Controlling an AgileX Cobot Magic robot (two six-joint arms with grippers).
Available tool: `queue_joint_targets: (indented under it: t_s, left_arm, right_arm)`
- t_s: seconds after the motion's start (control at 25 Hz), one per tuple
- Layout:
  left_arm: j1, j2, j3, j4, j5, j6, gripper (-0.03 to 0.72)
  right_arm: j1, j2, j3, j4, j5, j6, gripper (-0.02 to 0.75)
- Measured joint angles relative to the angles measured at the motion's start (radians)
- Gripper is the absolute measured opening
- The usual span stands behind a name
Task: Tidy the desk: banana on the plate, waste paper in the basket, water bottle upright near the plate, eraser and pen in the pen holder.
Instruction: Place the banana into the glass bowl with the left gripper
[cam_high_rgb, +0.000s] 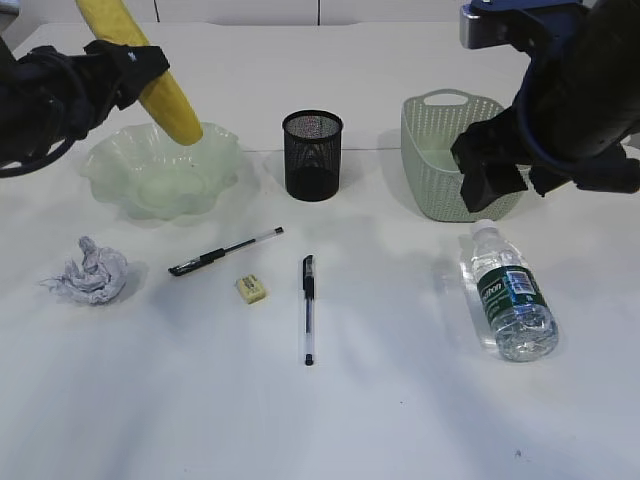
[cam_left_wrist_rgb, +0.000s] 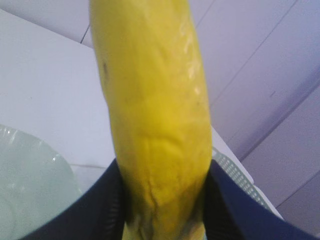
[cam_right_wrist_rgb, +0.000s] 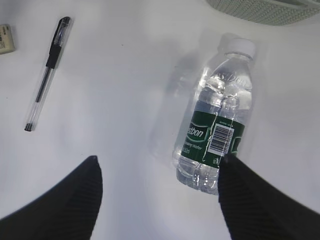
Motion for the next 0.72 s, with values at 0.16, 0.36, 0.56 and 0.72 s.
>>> queue_joint_targets:
  t_s: [0.16,0.36,0.56,0.72]
  left_arm:
    - [0.008,0.093,-0.132,-0.018,0.024,0.000,0.287]
    - [0.029,0.157,-0.308,0.076,0.268,0.021,0.287]
    - [0.070,0.207,-0.445,0.363,0.456,0.034,0.287]
    - [0.080,0.238,-0.527,0.568,0.530,0.034,0.287]
  right_arm:
    - [0.000,-0.006,0.014,-0.018,0.010,0.000,0.533]
    - [0.000,-0.006,0.022,-0.042,0.013,0.000,0.533]
    - [0.000,-0.006,0.022,-0.045,0.014,0.000,0.533]
    - [0.000,-0.006,0.022,-0.047,0.014,0.000,0.533]
